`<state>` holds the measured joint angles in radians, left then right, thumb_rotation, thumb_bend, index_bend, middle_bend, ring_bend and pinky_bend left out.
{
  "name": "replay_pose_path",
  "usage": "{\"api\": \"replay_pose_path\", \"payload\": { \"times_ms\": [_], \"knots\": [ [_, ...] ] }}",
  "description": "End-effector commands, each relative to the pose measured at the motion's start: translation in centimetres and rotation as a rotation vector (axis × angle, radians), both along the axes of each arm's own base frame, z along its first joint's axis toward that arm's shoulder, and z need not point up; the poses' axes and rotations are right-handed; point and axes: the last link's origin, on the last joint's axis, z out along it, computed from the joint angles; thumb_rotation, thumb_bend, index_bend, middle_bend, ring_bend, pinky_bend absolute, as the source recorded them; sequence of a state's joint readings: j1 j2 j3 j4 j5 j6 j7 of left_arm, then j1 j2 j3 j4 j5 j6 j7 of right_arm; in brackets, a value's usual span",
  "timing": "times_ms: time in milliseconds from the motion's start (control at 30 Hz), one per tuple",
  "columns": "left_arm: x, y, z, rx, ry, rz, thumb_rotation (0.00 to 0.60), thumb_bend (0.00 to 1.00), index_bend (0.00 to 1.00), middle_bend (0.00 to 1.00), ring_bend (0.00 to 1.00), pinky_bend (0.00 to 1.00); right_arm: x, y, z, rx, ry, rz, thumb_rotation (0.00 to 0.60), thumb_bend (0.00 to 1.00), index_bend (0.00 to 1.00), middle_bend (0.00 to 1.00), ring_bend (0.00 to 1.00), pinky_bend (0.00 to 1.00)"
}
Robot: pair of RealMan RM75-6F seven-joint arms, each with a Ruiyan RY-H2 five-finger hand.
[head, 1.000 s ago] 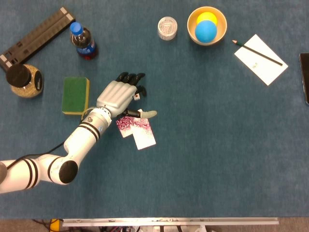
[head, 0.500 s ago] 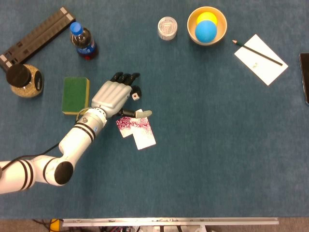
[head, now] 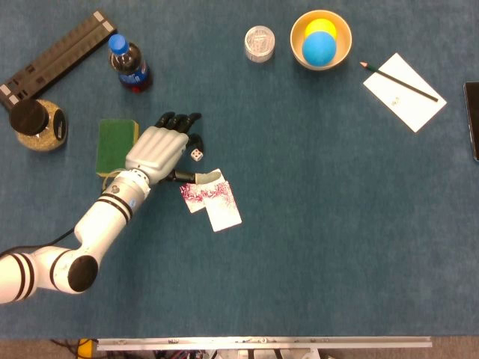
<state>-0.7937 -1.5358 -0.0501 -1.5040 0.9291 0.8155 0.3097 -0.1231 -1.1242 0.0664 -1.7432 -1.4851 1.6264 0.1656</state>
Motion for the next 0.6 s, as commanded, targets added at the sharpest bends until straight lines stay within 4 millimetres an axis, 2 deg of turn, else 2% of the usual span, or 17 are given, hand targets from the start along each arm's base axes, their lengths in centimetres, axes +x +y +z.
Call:
{"api": "replay_pose_path", "payload": {
  "times_ms": [33,200,400,600],
  "knots": [
    [-0.2,-0.1,0.4,0.004,0.003,0.004,0.087,0.02,0.32,0.0,0.0,0.0,0.1,0.0,0.0,0.0,-0.001,0.004,0.6,0.29,0.47,0.37,0.22,0.19],
    [0.1,0.0,0.7,0.02,-0.015,-0.002,0.087,0.02,0.32,0.0,0.0,0.0,0.2,0.0,-0.1,0.001,-0.002,0.006,0.6,0.29,0.47,0.37,0.22,0.19],
    [0.8,0.3,0.1,0.009,-0.017,-0.013,0.089,0.02,0.32,0.0,0.0,0.0,-0.1,0.2,0.1,-0.007,0.0,-0.006,0.6,0.29,0.47,0.37,0.22,0.19],
    [0.2,0.5,-0.6,-0.001,0.002,0.005,0.092,0.02,0.32,0.0,0.0,0.0,-0.3,0.4,0.4,-0.013,0.003,-0.016,0.6,0.29,0.47,0.37,0.22,0.19]
  ]
}}
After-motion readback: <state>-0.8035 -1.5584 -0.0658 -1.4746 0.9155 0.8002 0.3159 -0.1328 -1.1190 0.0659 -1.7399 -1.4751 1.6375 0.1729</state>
